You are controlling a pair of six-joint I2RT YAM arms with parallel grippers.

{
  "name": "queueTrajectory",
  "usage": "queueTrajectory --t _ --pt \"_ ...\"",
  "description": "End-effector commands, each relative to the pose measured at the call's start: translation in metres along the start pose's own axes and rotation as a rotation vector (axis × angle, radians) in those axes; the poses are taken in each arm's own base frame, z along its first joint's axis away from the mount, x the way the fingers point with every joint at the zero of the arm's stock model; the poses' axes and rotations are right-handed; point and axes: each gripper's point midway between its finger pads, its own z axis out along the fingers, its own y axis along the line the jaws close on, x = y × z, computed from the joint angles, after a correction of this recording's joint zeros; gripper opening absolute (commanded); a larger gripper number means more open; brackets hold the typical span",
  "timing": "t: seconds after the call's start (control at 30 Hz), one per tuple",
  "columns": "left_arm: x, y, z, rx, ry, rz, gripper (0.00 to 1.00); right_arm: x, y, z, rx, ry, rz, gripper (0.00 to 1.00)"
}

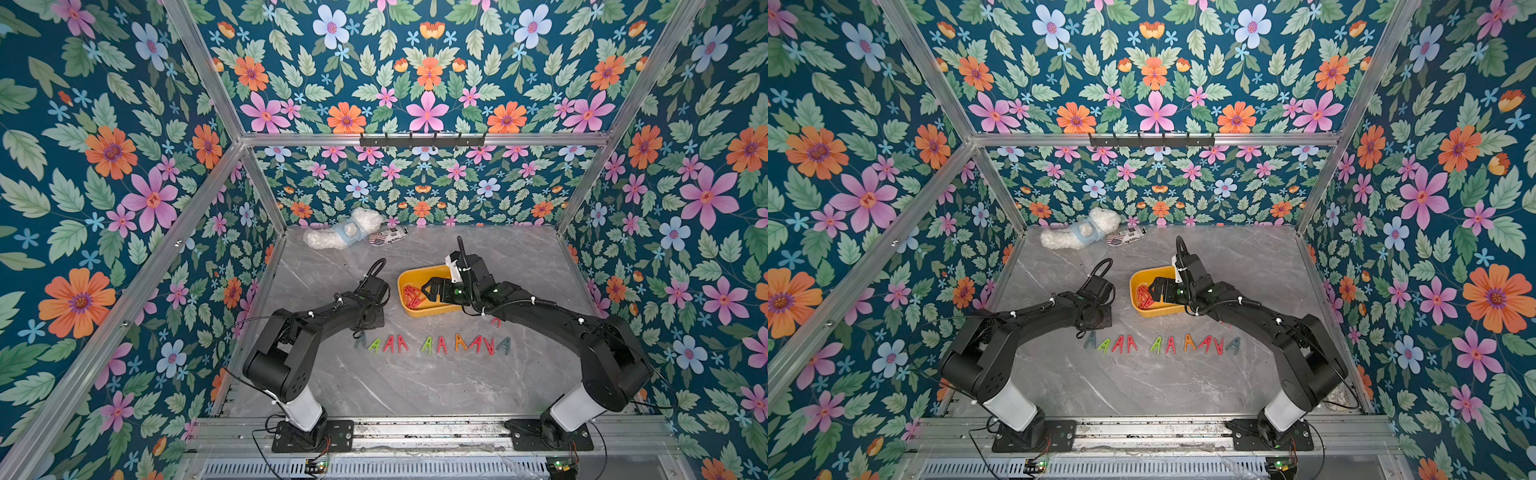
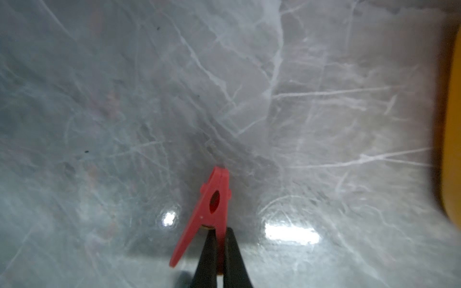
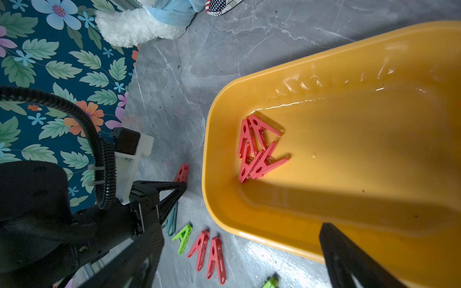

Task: Take the clothespins out of the storage box
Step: Place the clothespin at the center of the board, then pick up the clothespin from the storage box.

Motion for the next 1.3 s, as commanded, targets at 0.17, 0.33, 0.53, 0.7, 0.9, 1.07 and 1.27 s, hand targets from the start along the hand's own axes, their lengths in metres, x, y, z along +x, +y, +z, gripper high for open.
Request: queueTrajectory --t 0.17,0.33,0.53,0.7,0.9,1.07,1.27 --pt "0.000 -0.001 0.002 0.018 0.013 -0.003 0.17 -0.004 0.000 0.002 0.015 -0.003 0.002 0.99" --pt "-0.005 -0.003 -0.006 0.023 0.007 -0.008 0.25 -0.005 0.001 0.005 0.013 -0.001 -0.002 0.99" --pt "-0.020 -0.003 -0.027 0.028 -0.033 -0.016 0.38 -0.009 0.001 0.006 0.021 -0.005 -0.017 0.99" --pt "-0.040 -0.017 -0.051 0.093 -0.085 -0.034 0.67 -0.013 0.000 0.005 0.042 -0.012 -0.037 0.99" --pt "-0.055 -0.047 -0.062 0.198 -0.104 -0.059 0.81 -0.010 -0.013 0.016 0.091 -0.007 -0.048 0.99" --pt "-0.058 -0.073 -0.058 0.266 -0.095 -0.057 0.96 -0.016 -0.024 0.028 0.150 -0.018 -0.102 0.99" --pt "-0.059 -0.092 -0.046 0.285 -0.073 -0.052 0.96 -0.021 -0.029 0.047 0.176 -0.002 -0.168 0.78"
